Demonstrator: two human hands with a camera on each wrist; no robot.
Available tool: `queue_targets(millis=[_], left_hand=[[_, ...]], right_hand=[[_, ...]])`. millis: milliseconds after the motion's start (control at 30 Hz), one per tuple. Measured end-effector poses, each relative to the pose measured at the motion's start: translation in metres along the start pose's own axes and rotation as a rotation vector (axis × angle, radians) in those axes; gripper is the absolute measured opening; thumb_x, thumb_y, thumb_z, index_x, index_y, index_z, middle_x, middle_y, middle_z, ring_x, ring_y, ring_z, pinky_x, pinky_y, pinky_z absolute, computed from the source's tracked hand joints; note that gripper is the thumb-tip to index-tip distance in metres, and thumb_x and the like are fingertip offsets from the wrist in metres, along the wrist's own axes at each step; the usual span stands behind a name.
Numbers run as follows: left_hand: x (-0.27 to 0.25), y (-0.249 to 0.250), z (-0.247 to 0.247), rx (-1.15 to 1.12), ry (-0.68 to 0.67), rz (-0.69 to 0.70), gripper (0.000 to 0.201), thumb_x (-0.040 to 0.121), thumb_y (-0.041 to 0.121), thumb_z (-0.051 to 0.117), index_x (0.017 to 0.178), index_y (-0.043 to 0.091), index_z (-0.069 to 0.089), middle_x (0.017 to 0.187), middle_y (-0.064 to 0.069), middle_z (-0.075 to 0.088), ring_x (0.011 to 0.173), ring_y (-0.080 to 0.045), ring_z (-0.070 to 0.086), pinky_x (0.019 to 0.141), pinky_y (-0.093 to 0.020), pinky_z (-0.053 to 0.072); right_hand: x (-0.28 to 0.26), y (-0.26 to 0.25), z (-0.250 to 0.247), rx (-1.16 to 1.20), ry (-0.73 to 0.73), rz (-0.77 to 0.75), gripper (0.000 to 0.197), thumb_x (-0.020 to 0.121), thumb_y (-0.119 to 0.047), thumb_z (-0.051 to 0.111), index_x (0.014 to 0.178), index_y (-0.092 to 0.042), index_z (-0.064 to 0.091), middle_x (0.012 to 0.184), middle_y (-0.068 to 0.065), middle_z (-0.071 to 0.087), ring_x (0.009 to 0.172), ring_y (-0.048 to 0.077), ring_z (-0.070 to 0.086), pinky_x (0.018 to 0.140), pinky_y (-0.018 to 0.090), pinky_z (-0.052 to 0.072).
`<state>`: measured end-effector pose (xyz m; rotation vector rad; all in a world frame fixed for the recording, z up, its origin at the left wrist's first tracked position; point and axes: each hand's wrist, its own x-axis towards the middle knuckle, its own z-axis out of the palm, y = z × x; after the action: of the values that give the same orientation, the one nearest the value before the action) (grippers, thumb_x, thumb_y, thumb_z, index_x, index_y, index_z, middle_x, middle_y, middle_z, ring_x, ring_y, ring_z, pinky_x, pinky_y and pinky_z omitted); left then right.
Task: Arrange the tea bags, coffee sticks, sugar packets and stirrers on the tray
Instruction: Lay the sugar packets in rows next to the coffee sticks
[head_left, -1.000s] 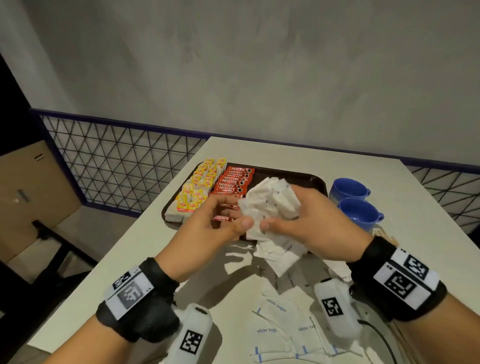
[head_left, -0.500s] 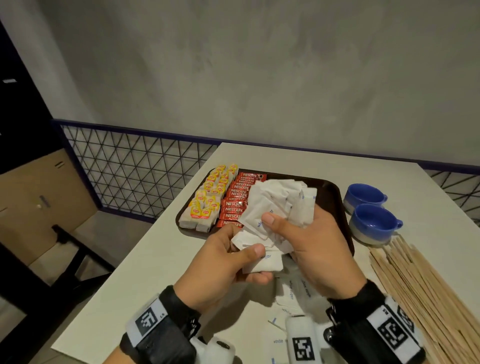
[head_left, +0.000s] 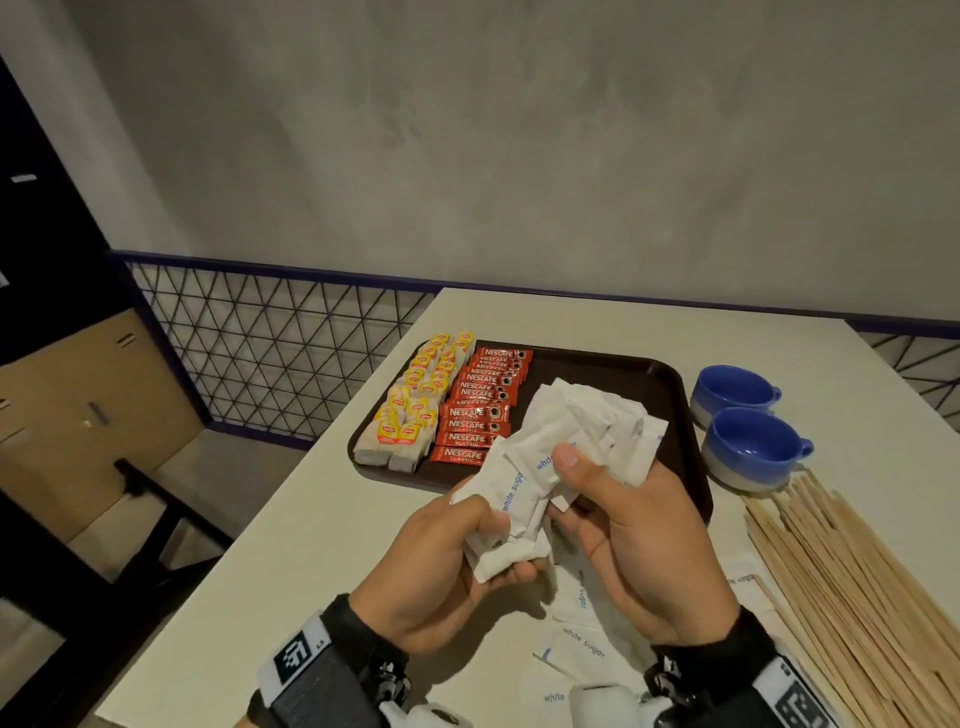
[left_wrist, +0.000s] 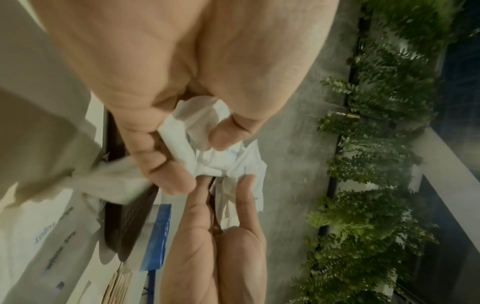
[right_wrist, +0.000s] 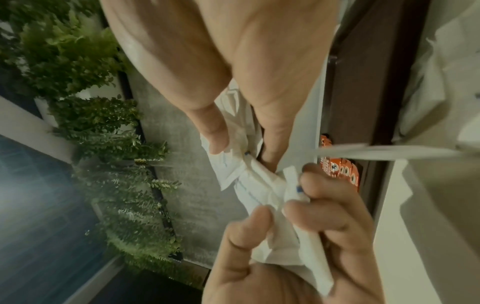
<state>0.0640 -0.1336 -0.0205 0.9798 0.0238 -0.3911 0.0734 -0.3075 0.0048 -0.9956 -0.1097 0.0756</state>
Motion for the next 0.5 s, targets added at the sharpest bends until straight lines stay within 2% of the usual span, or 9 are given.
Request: queue_targets(millis=[67, 167, 233, 367, 467, 500], left_hand=[[0.003, -0.002, 0.002, 0.000, -0.008, 0.004, 0.050, 0.080, 0.004, 0.058, 0.128, -0.003, 0.063, 0.111, -0.031, 0.065, 0.079, -0.036, 0.061, 0.060, -0.035, 0.055], [0.004, -0.003, 0.005, 0.061, -0.039, 0.034, 0.045, 0.089, 0.017, 0.066, 0.134, 0.012, 0.065, 0.119, -0.020, 0.069, 0.089, -0.028, 0.065, 0.066, -0.036, 0.056], [0.004, -0.003, 0.005, 0.095, -0.052, 0.031, 0.043, 0.089, 0.020, 0.069, 0.132, 0.017, 0.067, 0.119, -0.019, 0.070, 0.092, -0.028, 0.067, 0.069, -0.038, 0.059], [0.003, 0.001, -0.004, 0.104, -0.070, 0.038, 0.043, 0.090, 0.009, 0.070, 0.132, 0.013, 0.059, 0.124, -0.028, 0.066, 0.094, -0.044, 0.067, 0.071, -0.047, 0.062], [0.005, 0.003, -0.013, 0.144, 0.003, 0.081, 0.034, 0.094, 0.001, 0.065, 0.125, 0.014, 0.061, 0.122, -0.028, 0.067, 0.092, -0.045, 0.067, 0.070, -0.046, 0.062], [0.005, 0.004, -0.015, 0.155, 0.032, 0.087, 0.032, 0.097, -0.002, 0.061, 0.125, 0.013, 0.062, 0.121, -0.029, 0.068, 0.091, -0.044, 0.066, 0.070, -0.045, 0.062]], right_hand=[[0.001, 0.004, -0.003, -0.004, 0.022, 0.022, 0.039, 0.089, -0.010, 0.065, 0.127, -0.006, 0.067, 0.119, 0.014, 0.076, 0.113, 0.031, 0.073, 0.091, 0.044, 0.061], [0.000, 0.003, -0.007, -0.076, 0.039, 0.042, 0.038, 0.091, -0.010, 0.065, 0.129, -0.009, 0.066, 0.120, 0.011, 0.076, 0.111, 0.028, 0.073, 0.094, 0.046, 0.060], [-0.002, -0.001, -0.010, -0.160, 0.014, 0.047, 0.034, 0.094, -0.011, 0.066, 0.128, -0.009, 0.068, 0.118, 0.010, 0.077, 0.109, 0.028, 0.074, 0.095, 0.047, 0.060], [-0.003, -0.006, -0.013, -0.269, -0.027, 0.050, 0.038, 0.088, -0.018, 0.070, 0.126, -0.013, 0.070, 0.116, 0.007, 0.078, 0.109, 0.027, 0.074, 0.093, 0.045, 0.059], [-0.003, -0.004, -0.012, -0.191, -0.077, 0.139, 0.035, 0.092, -0.009, 0.066, 0.127, -0.007, 0.069, 0.117, 0.018, 0.075, 0.109, 0.038, 0.073, 0.088, 0.054, 0.061], [-0.004, -0.003, -0.012, -0.178, -0.082, 0.152, 0.033, 0.094, -0.007, 0.064, 0.126, -0.006, 0.069, 0.117, 0.020, 0.075, 0.109, 0.039, 0.073, 0.085, 0.052, 0.062]])
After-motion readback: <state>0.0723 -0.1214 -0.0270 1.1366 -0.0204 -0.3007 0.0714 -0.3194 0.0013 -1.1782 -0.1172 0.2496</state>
